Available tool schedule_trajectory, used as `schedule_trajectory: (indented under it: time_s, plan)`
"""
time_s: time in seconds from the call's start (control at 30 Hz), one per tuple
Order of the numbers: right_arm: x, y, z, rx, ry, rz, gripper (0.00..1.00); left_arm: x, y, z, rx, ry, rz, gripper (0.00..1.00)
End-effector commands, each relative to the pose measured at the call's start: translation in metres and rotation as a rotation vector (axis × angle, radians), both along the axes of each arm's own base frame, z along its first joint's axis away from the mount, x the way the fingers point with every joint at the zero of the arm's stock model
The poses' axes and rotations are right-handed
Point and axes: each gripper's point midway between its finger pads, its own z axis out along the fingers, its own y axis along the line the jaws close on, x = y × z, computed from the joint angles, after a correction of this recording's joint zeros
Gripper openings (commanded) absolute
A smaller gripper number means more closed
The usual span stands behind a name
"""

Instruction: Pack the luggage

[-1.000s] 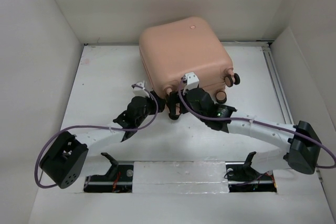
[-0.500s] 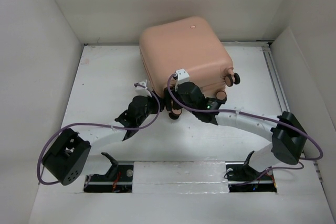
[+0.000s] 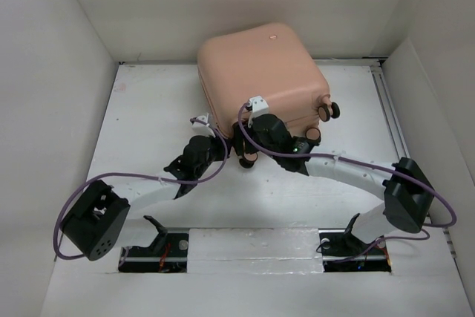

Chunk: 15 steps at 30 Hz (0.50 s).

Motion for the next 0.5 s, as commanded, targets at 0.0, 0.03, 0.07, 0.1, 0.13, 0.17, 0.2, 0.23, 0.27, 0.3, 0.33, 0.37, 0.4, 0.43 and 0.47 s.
schedule_trajectory:
  time_s: [0.0,0.03,0.07,0.1,0.13,0.17,0.2,0.23,0.27,0.3,0.33,0.37,0.4,0.43,0.47]
  plan:
    - [0.009,-0.006,0.02,0.046,-0.057,-0.021,0.0,0.022,0.036,0.012,0.077,-0.045,0.192,0.0]
    - [0.009,-0.01,0.019,0.047,-0.053,-0.022,0.0,0.022,0.041,0.013,0.078,-0.039,0.215,0.0]
    - [0.008,-0.011,0.024,0.057,-0.061,-0.022,0.0,0.022,0.05,0.008,0.109,-0.03,0.259,0.0]
    - [0.009,-0.015,0.019,0.043,-0.056,-0.019,0.0,0.024,0.054,0.009,0.111,-0.018,0.287,0.0]
    - [0.007,-0.018,0.018,0.042,-0.055,-0.019,0.0,0.023,0.063,0.001,0.153,0.015,0.311,0.0]
    - [0.009,-0.022,0.024,0.053,-0.064,-0.028,0.0,0.023,0.063,0.002,0.132,0.035,0.315,0.0]
    - [0.008,-0.025,0.017,0.044,-0.051,-0.025,0.0,0.027,0.073,-0.005,0.142,0.056,0.335,0.0]
    - [0.005,-0.026,0.017,0.05,-0.049,-0.014,0.0,0.029,0.076,-0.005,0.127,0.063,0.347,0.0]
    - [0.004,-0.026,0.021,0.057,-0.054,-0.013,0.0,0.032,0.083,-0.005,0.127,0.065,0.367,0.0]
    - [0.001,-0.027,0.022,0.062,-0.053,-0.004,0.0,0.034,0.084,-0.005,0.106,0.076,0.366,0.0]
    - [0.0,-0.028,0.017,0.055,-0.047,-0.004,0.0,0.04,0.099,-0.005,0.104,0.079,0.41,0.0]
    - [-0.001,-0.029,0.021,0.062,-0.053,-0.004,0.0,0.044,0.105,-0.003,0.089,0.075,0.434,0.0]
    - [-0.002,-0.028,0.021,0.066,-0.049,0.007,0.0,0.046,0.11,0.0,0.08,0.071,0.444,0.0]
    - [-0.008,-0.025,0.021,0.07,-0.046,0.029,0.0,0.051,0.122,0.002,0.073,0.065,0.479,0.0]
    - [-0.009,-0.025,0.021,0.07,-0.046,0.029,0.0,0.056,0.126,0.009,0.063,0.054,0.495,0.0]
